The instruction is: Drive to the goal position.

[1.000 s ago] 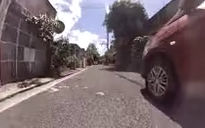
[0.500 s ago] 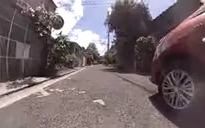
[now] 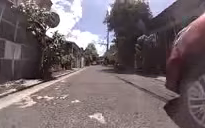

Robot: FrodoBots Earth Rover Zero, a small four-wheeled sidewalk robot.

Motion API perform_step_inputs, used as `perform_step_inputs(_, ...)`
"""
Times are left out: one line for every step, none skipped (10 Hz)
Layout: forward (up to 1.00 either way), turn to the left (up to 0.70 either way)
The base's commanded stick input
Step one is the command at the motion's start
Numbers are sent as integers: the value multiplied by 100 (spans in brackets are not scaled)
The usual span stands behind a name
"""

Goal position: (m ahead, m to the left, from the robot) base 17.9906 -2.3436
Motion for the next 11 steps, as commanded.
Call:
perform_step_inputs(85,0)
perform_step_inputs(85,0)
perform_step_inputs(85,0)
perform_step_inputs(85,0)
perform_step_inputs(85,0)
perform_step_inputs(85,0)
perform_step_inputs(85,0)
perform_step_inputs(85,0)
perform_step_inputs(85,0)
perform_step_inputs(85,0)
perform_step_inputs(85,0)
